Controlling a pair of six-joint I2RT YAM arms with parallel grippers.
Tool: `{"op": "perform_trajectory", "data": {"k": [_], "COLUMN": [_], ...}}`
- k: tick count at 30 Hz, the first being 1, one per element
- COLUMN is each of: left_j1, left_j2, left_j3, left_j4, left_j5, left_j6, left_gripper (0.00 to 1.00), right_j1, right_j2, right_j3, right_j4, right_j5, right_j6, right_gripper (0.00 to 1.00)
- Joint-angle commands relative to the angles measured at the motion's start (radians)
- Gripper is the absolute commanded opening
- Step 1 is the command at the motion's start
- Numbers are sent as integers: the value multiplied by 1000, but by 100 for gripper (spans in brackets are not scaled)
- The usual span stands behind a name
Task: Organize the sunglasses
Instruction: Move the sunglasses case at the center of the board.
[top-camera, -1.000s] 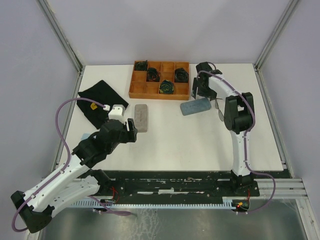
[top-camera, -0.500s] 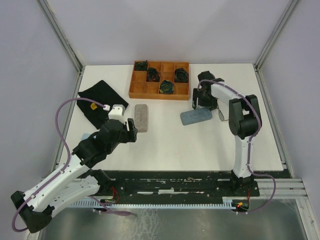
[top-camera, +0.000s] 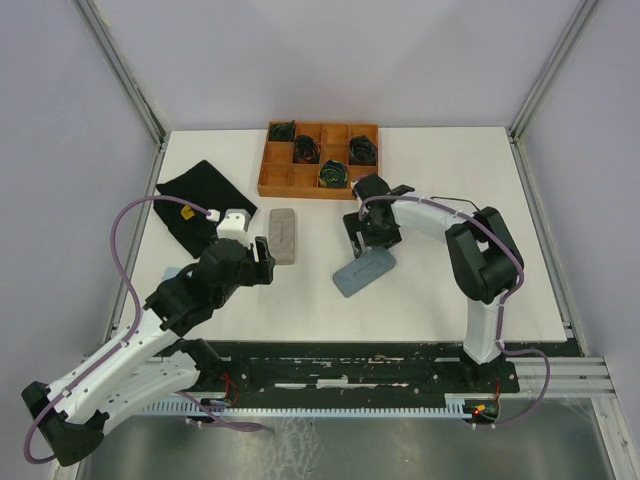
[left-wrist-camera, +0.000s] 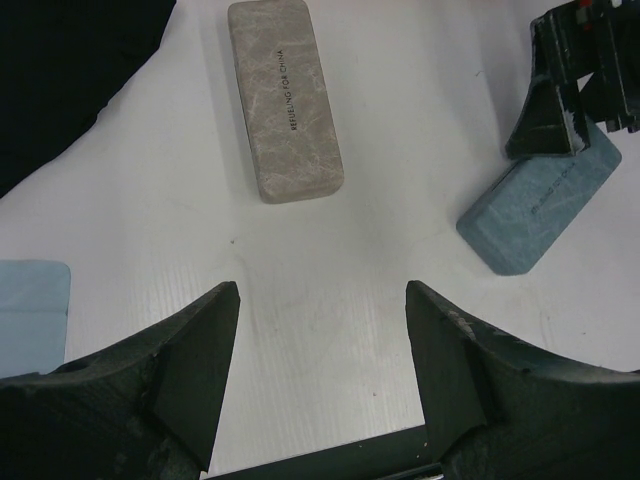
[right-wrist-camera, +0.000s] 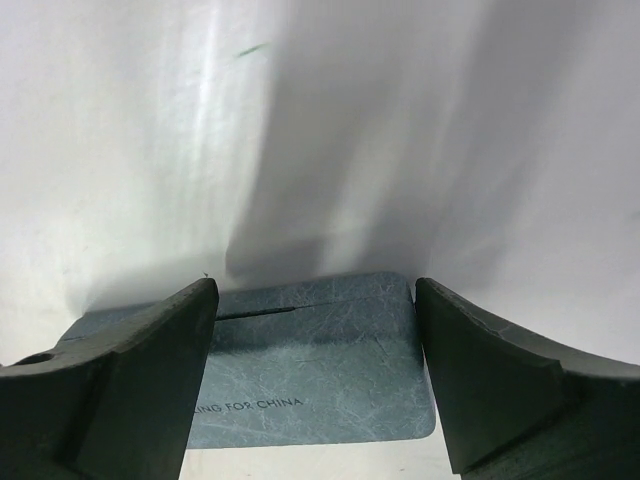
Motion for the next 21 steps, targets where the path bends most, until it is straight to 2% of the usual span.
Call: {"op": "perform_trajectory", "data": {"k": [1,12,18,21], "left_j1": [0,1,1,1], "left_j2": [-8,-5,11,37], "left_j3": [0,0,-6,-29], "left_j4": [45,42,56,122], "left_j5": [1,4,39,92], "left_j6": [31,30,-20,-67], "left_gripper": [74,75,75,75], "right_j1": [72,90,89,89], "right_j2": [-52,-148,-267,-340], "right_j3": [-13,-52,-104,-159], "right_j4": [21,84,137,125], "right_j5": [-64,-29,194,327], "right_j6": [-68,-92,27,129], "right_gripper": [88,90,92,92]}}
